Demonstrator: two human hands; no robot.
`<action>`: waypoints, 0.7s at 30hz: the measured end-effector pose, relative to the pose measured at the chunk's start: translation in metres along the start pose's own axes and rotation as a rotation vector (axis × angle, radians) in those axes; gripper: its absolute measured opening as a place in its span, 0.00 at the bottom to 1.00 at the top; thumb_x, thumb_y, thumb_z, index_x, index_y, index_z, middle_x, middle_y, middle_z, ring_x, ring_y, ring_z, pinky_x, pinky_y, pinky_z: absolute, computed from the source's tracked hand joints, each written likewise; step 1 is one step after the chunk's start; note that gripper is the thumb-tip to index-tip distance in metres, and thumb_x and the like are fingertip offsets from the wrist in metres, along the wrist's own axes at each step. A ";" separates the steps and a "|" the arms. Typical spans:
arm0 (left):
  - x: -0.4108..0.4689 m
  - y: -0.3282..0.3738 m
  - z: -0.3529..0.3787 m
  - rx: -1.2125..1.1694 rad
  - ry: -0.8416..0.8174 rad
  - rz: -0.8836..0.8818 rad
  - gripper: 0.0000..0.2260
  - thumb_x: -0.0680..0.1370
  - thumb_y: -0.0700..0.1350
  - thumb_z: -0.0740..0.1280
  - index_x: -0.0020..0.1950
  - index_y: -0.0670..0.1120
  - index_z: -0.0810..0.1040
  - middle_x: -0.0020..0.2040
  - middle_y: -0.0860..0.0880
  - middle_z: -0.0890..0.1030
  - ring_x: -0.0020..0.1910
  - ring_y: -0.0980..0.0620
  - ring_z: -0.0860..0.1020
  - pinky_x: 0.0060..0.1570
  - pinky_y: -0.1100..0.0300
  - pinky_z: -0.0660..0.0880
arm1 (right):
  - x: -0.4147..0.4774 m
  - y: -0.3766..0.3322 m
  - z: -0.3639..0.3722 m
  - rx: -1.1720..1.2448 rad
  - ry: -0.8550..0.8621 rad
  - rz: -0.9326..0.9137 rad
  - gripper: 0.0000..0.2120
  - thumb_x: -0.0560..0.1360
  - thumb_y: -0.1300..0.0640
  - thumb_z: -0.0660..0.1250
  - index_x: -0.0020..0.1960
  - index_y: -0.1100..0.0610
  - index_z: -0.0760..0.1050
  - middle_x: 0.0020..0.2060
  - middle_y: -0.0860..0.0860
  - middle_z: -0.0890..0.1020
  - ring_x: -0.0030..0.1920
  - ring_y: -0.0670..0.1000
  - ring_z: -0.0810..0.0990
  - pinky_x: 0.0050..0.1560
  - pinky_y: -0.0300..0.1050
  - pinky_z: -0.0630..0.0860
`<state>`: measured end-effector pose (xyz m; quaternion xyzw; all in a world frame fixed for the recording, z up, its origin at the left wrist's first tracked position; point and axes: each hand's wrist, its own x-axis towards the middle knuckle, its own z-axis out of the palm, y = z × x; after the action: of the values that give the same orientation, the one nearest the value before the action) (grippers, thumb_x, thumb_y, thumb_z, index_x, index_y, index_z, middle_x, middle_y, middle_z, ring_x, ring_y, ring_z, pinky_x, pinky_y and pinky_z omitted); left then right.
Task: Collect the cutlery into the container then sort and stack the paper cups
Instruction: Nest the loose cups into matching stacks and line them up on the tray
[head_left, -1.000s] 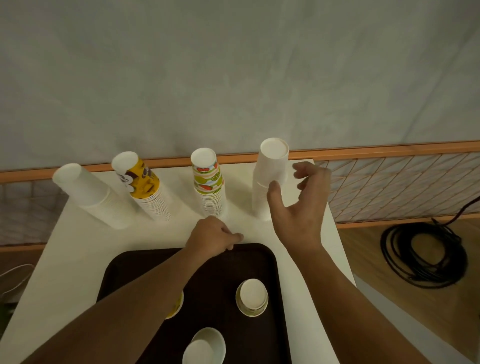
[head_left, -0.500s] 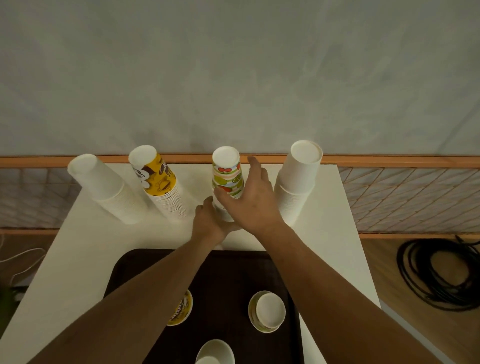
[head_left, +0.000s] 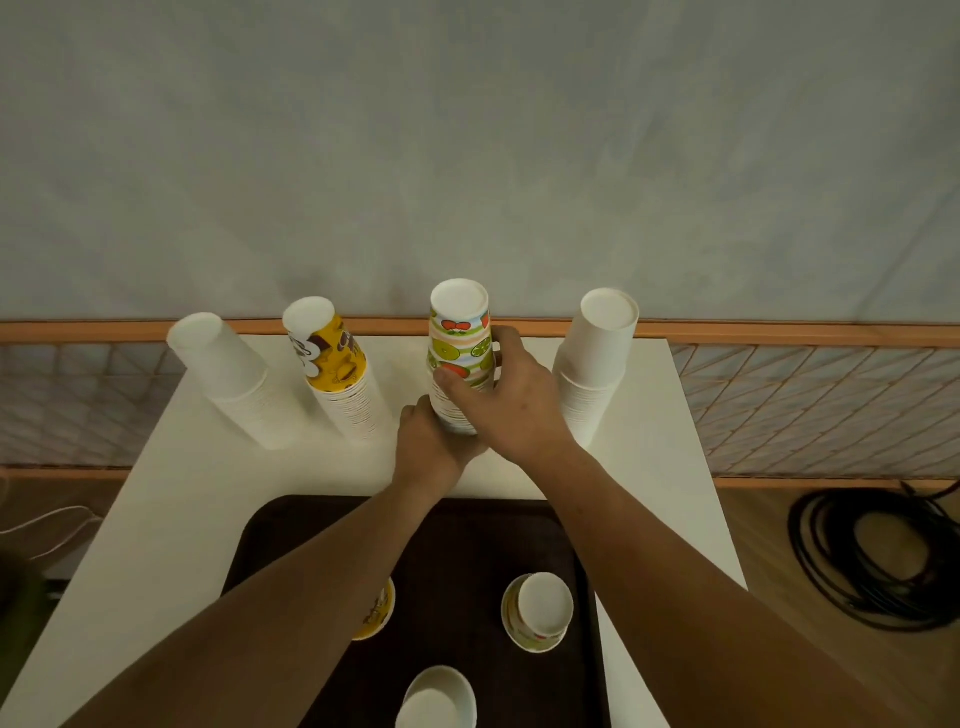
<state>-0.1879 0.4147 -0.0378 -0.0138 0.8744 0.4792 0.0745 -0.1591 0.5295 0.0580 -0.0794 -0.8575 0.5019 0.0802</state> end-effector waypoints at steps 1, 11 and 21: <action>-0.006 0.004 -0.006 -0.034 0.005 0.012 0.35 0.67 0.53 0.81 0.70 0.47 0.72 0.62 0.47 0.79 0.61 0.46 0.78 0.59 0.46 0.79 | -0.004 -0.008 -0.002 -0.010 0.008 -0.014 0.29 0.75 0.42 0.73 0.71 0.50 0.68 0.65 0.46 0.80 0.61 0.46 0.79 0.46 0.22 0.66; -0.113 0.039 -0.094 -0.119 -0.041 0.074 0.32 0.61 0.65 0.79 0.60 0.61 0.73 0.51 0.63 0.80 0.51 0.59 0.79 0.50 0.61 0.75 | -0.086 -0.085 -0.028 -0.022 0.096 -0.092 0.26 0.73 0.40 0.74 0.65 0.52 0.76 0.58 0.48 0.81 0.57 0.48 0.81 0.57 0.48 0.81; -0.233 0.031 -0.164 -0.039 -0.178 0.130 0.34 0.61 0.66 0.80 0.65 0.59 0.75 0.56 0.61 0.83 0.55 0.61 0.80 0.57 0.59 0.76 | -0.187 -0.145 -0.051 0.051 -0.051 -0.056 0.24 0.72 0.42 0.75 0.64 0.48 0.74 0.52 0.39 0.81 0.51 0.40 0.80 0.49 0.38 0.77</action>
<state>0.0204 0.2822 0.1087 0.0842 0.8539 0.4992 0.1204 0.0257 0.4624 0.1986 -0.0404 -0.8481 0.5230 0.0746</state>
